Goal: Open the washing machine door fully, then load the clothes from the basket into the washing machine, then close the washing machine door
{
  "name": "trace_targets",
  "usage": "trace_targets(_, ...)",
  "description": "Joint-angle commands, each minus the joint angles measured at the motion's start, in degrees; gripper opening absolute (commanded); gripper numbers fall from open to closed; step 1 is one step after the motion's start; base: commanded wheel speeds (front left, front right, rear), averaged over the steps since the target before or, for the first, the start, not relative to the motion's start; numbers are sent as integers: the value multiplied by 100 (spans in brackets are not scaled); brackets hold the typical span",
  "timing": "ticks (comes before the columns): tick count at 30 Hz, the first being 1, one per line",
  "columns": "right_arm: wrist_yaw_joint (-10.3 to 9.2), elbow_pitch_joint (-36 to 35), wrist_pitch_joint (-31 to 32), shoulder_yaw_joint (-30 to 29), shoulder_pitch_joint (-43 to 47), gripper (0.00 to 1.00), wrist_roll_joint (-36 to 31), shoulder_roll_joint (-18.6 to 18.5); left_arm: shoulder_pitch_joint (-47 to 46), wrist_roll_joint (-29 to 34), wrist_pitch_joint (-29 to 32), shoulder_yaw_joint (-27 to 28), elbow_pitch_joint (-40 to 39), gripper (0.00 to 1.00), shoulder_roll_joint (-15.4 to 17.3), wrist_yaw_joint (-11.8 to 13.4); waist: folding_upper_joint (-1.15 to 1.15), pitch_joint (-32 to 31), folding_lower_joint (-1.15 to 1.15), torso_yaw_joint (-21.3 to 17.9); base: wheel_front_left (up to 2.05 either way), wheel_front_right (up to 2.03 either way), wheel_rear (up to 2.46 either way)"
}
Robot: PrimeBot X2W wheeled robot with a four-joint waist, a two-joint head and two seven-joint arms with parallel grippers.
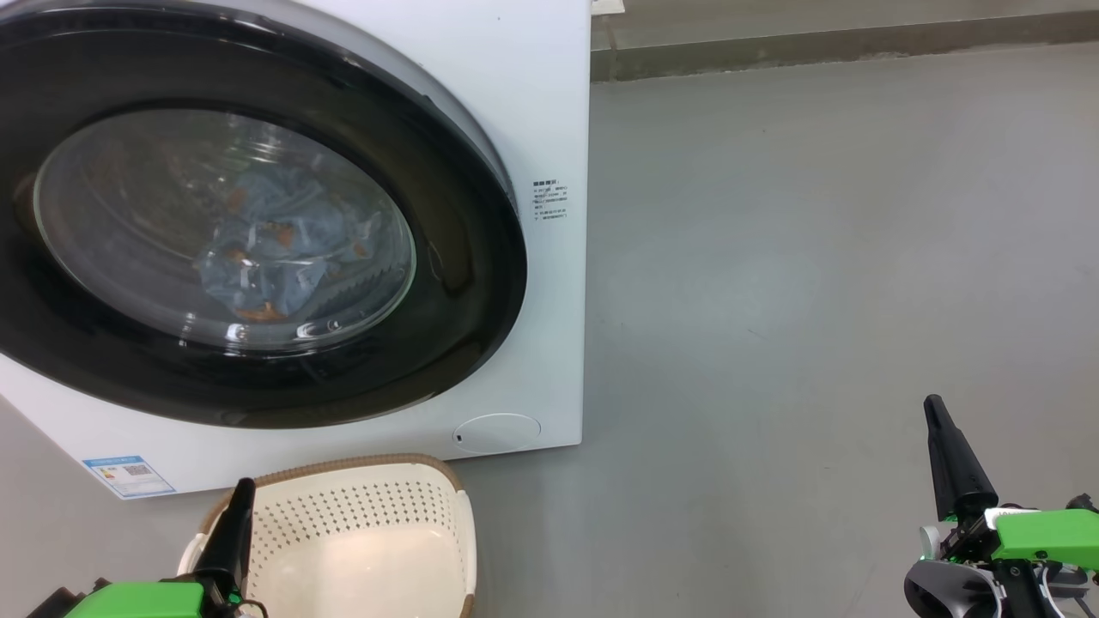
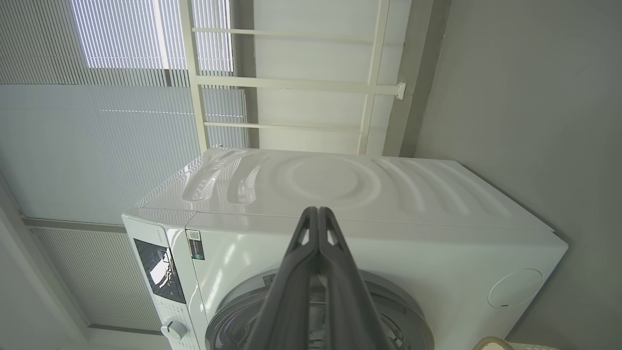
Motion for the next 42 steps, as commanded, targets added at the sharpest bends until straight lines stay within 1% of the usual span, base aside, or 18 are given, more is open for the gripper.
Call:
trace_targets(1, 7, -168, 25, 101, -33, 0, 10, -24, -250, 8, 40, 202, -117, 0, 66, 20, 0, 0, 0, 0, 0, 0, 0)
trace_targets(42, 7, -167, 31, 93, -33, 0, 3, -18, -251, 33, 63, 230, -117, 0, 45, 21, 0, 0, 0, 0, 0, 0, 0)
